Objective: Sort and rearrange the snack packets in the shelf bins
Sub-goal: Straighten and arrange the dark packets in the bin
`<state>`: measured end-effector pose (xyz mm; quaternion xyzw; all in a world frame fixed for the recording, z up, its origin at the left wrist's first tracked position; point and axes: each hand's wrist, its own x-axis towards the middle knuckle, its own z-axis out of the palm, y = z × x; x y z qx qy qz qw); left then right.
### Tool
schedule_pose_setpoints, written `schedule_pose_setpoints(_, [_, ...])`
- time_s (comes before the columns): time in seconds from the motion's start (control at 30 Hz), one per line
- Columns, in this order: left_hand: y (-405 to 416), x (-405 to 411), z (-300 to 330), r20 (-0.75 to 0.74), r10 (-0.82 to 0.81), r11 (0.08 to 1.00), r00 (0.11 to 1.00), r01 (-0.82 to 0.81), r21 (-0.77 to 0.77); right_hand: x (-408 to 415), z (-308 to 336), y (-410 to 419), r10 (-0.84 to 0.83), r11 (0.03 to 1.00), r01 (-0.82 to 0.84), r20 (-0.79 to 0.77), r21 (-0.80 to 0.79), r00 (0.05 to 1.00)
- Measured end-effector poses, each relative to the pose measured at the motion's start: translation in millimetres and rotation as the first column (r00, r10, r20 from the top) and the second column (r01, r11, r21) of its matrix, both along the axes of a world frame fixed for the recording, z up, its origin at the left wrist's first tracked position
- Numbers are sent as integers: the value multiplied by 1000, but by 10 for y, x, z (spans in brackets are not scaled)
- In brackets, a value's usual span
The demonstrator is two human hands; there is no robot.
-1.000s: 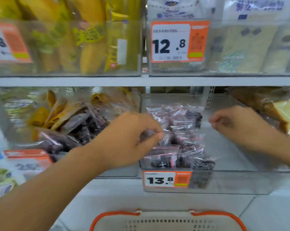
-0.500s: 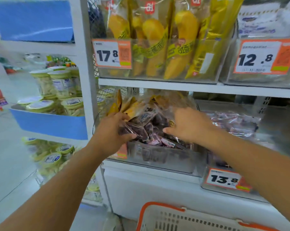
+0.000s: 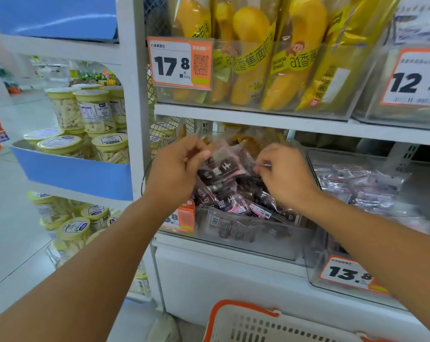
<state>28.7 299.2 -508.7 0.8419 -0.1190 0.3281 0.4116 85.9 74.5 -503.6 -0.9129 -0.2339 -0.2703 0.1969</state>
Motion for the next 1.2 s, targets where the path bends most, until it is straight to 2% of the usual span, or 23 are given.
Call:
schedule_pose_setpoints(0.17, [-319, -66, 154, 96, 5, 968, 995, 19, -250, -403, 107, -265, 173, 960, -176, 30, 217, 984])
schedule_pose_setpoints(0.27, [-565, -119, 232, 11, -64, 931, 998, 64, -360, -735, 298, -472, 280, 898, -239, -61, 369, 958])
schedule_pose_setpoints(0.33, [-761, -180, 291, -82, -222, 859, 972, 155, -488, -915, 417, -635, 337, 823, -204, -167, 530, 927])
schedule_pose_setpoints(0.37, [-878, -220, 314, -141, -353, 793, 925, 215, -571, -988, 459, -726, 359, 779, -160, -222, 606, 906])
schedule_pose_setpoints(0.43, [-1147, -312, 316, -266, -590, 680, 763, 291, -673, -1102, 497, -932, 367, 705, -40, -316, 709, 875])
schedule_pose_setpoints(0.47, [-1293, -361, 291, -330, -627, 686, 706, 300, -663, -1149, 499, -1041, 352, 677, 24, -353, 736, 867])
schedule_pose_setpoints(0.53, [-1589, -445, 228, -421, -595, 753, 684, 293, -589, -1222, 476, -1244, 320, 632, 138, -419, 763, 850])
schedule_pose_setpoints(0.63, [-1979, -553, 200, -467, -520, 811, 715, 242, -533, -1273, 370, -1528, 321, 533, 270, -488, 802, 812])
schedule_pose_setpoints(0.73, [-2231, -600, 198, -464, -406, 878, 787, 194, -438, -1317, 305, -1774, 489, 331, 354, -480, 875, 729])
schedule_pose_setpoints(0.77, [-2300, -601, 195, -443, -367, 890, 818, 170, -424, -1348, 317, -1835, 538, 325, 352, -478, 878, 694])
schedule_pose_setpoints(0.83, [-2434, -601, 198, -392, -283, 918, 875, 129, -374, -1415, 352, -1911, 558, 456, 288, -522, 842, 645])
schedule_pose_setpoints(0.9, [-2615, -603, 195, -348, -291, 915, 891, 152, -374, -1461, 362, -1947, 503, 577, 245, -575, 779, 645])
schedule_pose_setpoints(0.93, [-2717, -616, 213, -341, -316, 899, 886, 164, -406, -1460, 350, -1987, 468, 598, 251, -586, 761, 662])
schedule_pose_setpoints(1.0, [-2901, -632, 270, -366, -390, 854, 845, 185, -486, -1413, 333, -2124, 437, 576, 257, -558, 776, 706])
schedule_pose_setpoints(1.07, [-2991, -589, 353, -392, -478, 830, 786, 259, -493, -1321, 331, -2355, 429, 496, 269, -502, 826, 751])
schedule_pose_setpoints(1.1, [-2995, -531, 383, -406, -487, 856, 774, 329, -399, -1256, 319, -2492, 425, 447, 291, -487, 846, 763])
schedule_pose_setpoints(1.13, [-2987, -458, 411, -425, -463, 886, 778, 403, -228, -1172, 295, -2635, 405, 415, 335, -502, 846, 764])
schedule_pose_setpoints(1.17, [-2965, -363, 427, -439, -412, 889, 798, 458, -4, -1095, 269, -2759, 365, 410, 389, -540, 825, 759])
schedule_pose_setpoints(1.2, [-2930, -259, 431, -444, -341, 854, 828, 471, 223, -994, 228, -2845, 304, 416, 455, -592, 787, 746])
